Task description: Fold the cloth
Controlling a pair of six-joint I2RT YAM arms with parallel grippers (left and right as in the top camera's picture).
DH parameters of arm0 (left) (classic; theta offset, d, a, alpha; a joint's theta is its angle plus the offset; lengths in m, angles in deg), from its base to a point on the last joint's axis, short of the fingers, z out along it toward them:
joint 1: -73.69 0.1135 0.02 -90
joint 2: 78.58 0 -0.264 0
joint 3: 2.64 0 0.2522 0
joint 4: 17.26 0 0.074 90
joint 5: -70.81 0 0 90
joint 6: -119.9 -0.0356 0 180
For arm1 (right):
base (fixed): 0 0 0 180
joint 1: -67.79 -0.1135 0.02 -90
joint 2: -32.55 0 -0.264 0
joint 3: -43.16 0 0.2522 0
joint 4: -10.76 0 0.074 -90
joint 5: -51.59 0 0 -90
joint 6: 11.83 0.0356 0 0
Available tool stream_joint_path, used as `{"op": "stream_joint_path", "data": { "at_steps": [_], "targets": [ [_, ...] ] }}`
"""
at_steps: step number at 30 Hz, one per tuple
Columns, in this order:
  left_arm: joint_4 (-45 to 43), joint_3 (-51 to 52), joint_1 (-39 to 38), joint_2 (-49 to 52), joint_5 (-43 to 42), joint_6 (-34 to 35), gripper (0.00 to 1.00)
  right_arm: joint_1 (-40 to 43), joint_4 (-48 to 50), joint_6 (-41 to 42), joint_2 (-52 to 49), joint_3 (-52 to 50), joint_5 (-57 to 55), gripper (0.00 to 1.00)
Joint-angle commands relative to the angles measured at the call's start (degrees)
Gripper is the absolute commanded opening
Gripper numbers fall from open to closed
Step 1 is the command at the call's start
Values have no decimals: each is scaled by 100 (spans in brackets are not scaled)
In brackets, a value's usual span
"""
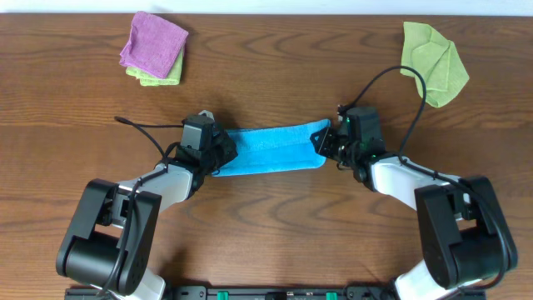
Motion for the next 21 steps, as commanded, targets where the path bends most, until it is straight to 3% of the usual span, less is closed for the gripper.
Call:
{"op": "stream_joint_path", "data": {
  "at_steps": [1, 15, 21],
  "targets": [
    [31, -105, 2, 74, 33, -83, 6, -42, 214, -221, -15, -22, 264, 1],
    [28, -160, 2, 72, -24, -83, 6, -715, 195, -286, 892, 170, 254, 1],
    [31, -219, 2, 72, -26, -83, 6, -1102, -400, -619, 887, 780, -129, 1]
  ]
}}
